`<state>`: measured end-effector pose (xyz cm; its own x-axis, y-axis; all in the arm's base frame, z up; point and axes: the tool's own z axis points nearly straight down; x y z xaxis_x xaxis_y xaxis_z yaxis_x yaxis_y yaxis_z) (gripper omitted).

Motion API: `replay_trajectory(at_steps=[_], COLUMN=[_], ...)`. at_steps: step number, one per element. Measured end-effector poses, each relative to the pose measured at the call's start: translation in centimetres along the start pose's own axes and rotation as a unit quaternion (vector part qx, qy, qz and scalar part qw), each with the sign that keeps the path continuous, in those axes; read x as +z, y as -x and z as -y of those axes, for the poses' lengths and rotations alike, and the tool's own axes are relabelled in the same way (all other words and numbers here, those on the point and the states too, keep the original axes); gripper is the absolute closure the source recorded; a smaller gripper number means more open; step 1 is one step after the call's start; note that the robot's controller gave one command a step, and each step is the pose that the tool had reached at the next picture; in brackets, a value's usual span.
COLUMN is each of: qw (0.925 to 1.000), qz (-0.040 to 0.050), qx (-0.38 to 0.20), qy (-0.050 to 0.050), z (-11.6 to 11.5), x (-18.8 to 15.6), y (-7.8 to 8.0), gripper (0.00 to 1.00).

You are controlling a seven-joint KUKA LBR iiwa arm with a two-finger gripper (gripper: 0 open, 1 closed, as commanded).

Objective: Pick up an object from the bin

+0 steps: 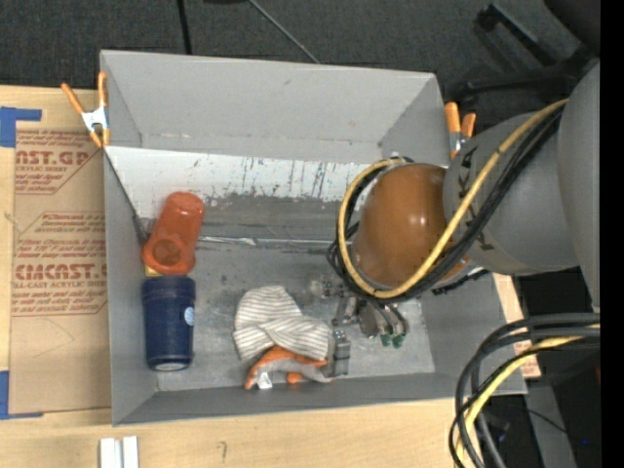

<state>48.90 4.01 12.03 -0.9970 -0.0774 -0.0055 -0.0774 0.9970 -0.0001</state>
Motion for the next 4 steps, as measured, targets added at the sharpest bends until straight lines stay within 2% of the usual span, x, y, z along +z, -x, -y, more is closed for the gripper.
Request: replay_trajectory(at_steps=[1,2,3,4], qw=[0.9999,0.9999,0.9999,0.9997], qz=[-0.0024,-0.0023,-0.0047,-0.005], qx=[-0.013,-0.013,-0.009,-0.024], qy=[0.001,0.001,0.0,0.0], z=[-1.3,-1.3,-1.9,-0.2], x=[5.0,5.0,-0.4,-6.3], y=[-0.4,-0.4,1.7,0.6], gripper=[1.0,1.0,1.0,1.0])
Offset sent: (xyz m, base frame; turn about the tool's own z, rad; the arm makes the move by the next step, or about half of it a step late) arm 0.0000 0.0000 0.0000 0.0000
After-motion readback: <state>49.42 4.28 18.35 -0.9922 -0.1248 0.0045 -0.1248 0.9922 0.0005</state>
